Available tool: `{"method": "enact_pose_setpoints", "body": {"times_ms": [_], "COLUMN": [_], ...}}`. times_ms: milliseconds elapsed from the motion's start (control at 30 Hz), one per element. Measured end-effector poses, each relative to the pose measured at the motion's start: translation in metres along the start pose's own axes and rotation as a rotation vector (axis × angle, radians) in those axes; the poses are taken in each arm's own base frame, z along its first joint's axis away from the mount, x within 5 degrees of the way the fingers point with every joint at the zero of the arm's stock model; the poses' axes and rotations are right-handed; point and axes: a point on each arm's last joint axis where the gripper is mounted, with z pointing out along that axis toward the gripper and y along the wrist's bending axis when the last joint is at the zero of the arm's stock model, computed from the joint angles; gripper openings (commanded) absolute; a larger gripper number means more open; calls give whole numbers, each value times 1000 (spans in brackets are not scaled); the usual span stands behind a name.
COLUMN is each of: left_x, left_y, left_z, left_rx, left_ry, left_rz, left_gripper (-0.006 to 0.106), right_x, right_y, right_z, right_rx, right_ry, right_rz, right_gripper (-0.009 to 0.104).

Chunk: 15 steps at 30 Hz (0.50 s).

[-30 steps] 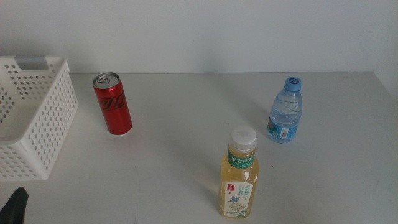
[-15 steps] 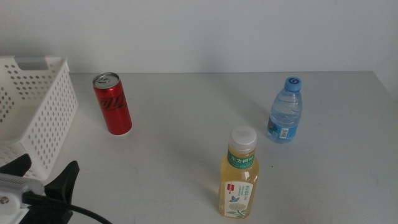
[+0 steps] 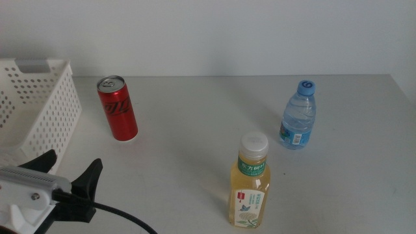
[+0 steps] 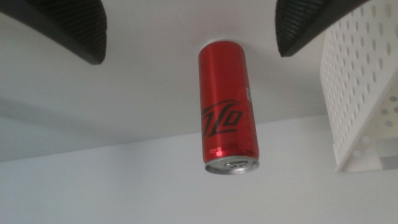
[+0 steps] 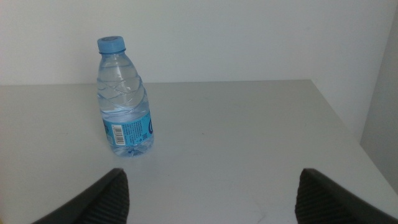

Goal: Use arms to grab the bottles and put them into the dustbin to the left of the table.

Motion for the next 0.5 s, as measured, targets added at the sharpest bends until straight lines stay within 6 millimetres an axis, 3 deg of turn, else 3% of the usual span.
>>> {"method": "enact_pose_setpoints", "body": {"times_ms": [500], "left_x": [19], "left_y": [-3], "left_z": [8], "left_rx": [32], "left_ry": [120], "left_rz": [8], "left_gripper": [92], "right_x": [0], "right_y": [0], "right_z": [0], "right_rx": [0], "right_ry": [0], "right_rz": [0], "right_gripper": [94]}}
